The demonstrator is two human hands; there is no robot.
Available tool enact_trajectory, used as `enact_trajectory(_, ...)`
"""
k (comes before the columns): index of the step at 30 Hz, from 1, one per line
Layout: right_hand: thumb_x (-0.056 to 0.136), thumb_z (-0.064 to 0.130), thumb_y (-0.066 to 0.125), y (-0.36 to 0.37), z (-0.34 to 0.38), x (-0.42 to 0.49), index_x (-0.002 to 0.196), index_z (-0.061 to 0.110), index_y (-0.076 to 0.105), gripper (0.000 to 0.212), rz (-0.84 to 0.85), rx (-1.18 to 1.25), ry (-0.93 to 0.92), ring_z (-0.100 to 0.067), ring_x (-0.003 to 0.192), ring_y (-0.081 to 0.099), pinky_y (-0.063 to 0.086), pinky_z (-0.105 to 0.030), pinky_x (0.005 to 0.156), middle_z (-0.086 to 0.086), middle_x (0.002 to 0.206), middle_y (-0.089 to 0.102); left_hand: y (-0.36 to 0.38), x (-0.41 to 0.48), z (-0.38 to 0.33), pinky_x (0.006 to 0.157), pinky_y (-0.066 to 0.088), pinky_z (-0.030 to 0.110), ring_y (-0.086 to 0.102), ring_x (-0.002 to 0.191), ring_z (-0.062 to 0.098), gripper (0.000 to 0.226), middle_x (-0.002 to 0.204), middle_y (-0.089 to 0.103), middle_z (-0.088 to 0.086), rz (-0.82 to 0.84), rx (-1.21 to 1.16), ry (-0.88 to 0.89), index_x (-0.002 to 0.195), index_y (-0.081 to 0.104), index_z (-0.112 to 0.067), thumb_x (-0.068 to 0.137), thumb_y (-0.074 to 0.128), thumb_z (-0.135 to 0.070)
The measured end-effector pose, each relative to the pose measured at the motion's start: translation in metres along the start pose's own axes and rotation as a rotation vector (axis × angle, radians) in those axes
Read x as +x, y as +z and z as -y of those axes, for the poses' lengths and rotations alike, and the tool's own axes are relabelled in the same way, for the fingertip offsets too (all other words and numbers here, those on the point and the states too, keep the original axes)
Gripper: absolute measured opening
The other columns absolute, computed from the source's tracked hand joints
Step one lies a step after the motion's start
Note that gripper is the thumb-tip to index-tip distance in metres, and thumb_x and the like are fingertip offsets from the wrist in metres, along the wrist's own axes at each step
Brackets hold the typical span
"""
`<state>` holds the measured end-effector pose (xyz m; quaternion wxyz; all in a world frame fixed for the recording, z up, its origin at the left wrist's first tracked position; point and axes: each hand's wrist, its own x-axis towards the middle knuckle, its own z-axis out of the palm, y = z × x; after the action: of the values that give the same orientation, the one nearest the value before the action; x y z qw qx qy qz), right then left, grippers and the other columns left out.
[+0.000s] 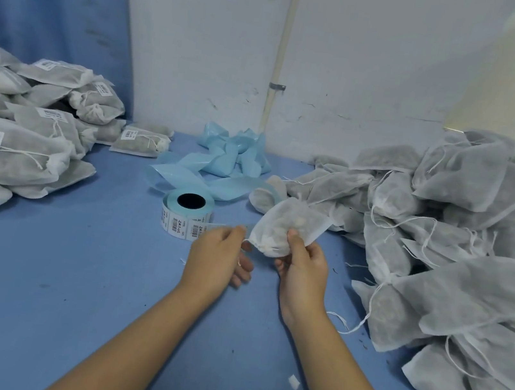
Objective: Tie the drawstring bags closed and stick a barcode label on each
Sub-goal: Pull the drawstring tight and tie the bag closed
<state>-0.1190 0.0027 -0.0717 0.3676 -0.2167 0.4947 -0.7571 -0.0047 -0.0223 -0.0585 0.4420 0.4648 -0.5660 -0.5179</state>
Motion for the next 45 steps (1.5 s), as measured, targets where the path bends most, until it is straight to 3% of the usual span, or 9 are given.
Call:
enact_trajectory(6,0.095,0.029,0.056,0.0,0.006,-0.001,0.091,0.009,0.06,0.02,0.04,0.121,0.047,-0.011,0.072,0.067,0.052,-0.02,0.06,0.001,0.077,0.07,0.004,-0.004,-0.004,0.038,0.023,0.018,0.03,0.036,0.009,0.021,0.04,0.033,-0.007,0.134,-0.187,-0.06,0.076,0.062,-0.01,0.094,0.051,-0.008)
enact_trajectory(12,0.097,0.023,0.044,0.0,0.012,-0.004,0.116,0.003,0.059,0.032,0.128,0.196,0.098,-0.029,0.105,0.06,0.05,-0.036,0.091,-0.013,0.103,0.065,0.009,-0.004,-0.005,0.038,0.025,0.018,0.033,0.038,0.01,0.02,0.044,0.036,-0.002,0.274,-0.609,-0.204,0.097,0.059,-0.009,0.093,0.042,0.0)
enact_trajectory(14,0.098,0.03,0.045,0.004,0.012,-0.008,0.111,0.001,0.062,0.036,0.187,0.058,0.065,-0.027,0.094,0.063,0.052,-0.034,0.085,-0.015,0.1,0.065,0.01,-0.003,-0.005,0.04,0.028,0.018,0.036,0.04,0.01,0.026,0.047,0.039,-0.001,0.302,-0.697,-0.177,0.103,0.06,-0.012,0.092,0.039,0.0)
enact_trajectory(17,0.095,0.028,0.053,0.008,0.008,-0.015,0.078,0.004,0.064,0.031,0.316,-0.141,-0.019,-0.014,0.057,0.057,0.049,-0.022,0.056,-0.006,0.064,0.062,0.011,-0.001,-0.005,0.041,0.032,0.019,0.037,0.041,0.01,0.031,0.048,0.04,0.001,0.32,-0.733,-0.131,0.106,0.06,-0.015,0.092,0.039,0.002)
enact_trajectory(24,0.085,0.004,0.063,0.003,0.007,-0.013,0.078,0.002,0.067,0.008,0.239,-0.087,0.031,-0.029,0.07,0.05,0.043,-0.043,0.069,-0.016,0.07,0.056,0.012,-0.003,0.0,0.044,0.029,0.024,0.035,0.039,0.011,0.043,0.045,0.035,-0.002,0.295,-0.313,0.037,0.105,0.06,-0.026,0.091,0.037,0.007)
enact_trajectory(29,0.087,-0.001,0.059,-0.002,0.009,-0.008,0.076,0.006,0.067,0.016,0.165,0.145,0.123,-0.009,0.064,0.057,0.049,-0.02,0.07,0.0,0.066,0.065,0.015,-0.005,0.0,0.041,0.023,0.02,0.025,0.041,0.009,0.05,0.045,0.028,-0.005,0.276,-0.218,0.032,0.103,0.063,-0.028,0.086,0.035,0.011)
enact_trajectory(36,0.088,0.001,0.057,-0.002,0.013,-0.007,0.081,0.005,0.066,0.012,0.146,0.327,0.235,-0.01,0.068,0.059,0.048,-0.02,0.071,-0.003,0.071,0.068,0.013,0.0,0.002,0.041,0.027,0.021,0.028,0.041,0.009,0.044,0.042,0.033,-0.008,0.219,-0.163,0.066,0.105,0.061,-0.022,0.085,0.038,0.01)
enact_trajectory(40,0.091,0.003,0.051,-0.002,0.013,-0.007,0.081,0.005,0.065,0.017,0.192,0.303,0.226,-0.013,0.075,0.06,0.049,-0.024,0.078,-0.005,0.077,0.067,0.013,-0.001,0.012,0.051,0.04,0.023,0.045,0.042,0.008,0.018,0.043,0.049,-0.008,0.125,0.042,0.151,0.091,0.059,-0.02,0.091,0.049,-0.004)
enact_trajectory(45,0.098,0.008,0.044,0.001,0.012,-0.007,0.087,0.006,0.06,0.02,0.241,0.136,0.153,-0.018,0.082,0.064,0.049,-0.032,0.091,-0.006,0.074,0.069,0.002,-0.001,0.018,0.056,0.034,0.022,0.05,0.064,0.003,0.011,0.066,0.054,-0.01,-0.071,0.483,0.404,0.086,0.059,-0.021,0.094,0.053,-0.025)
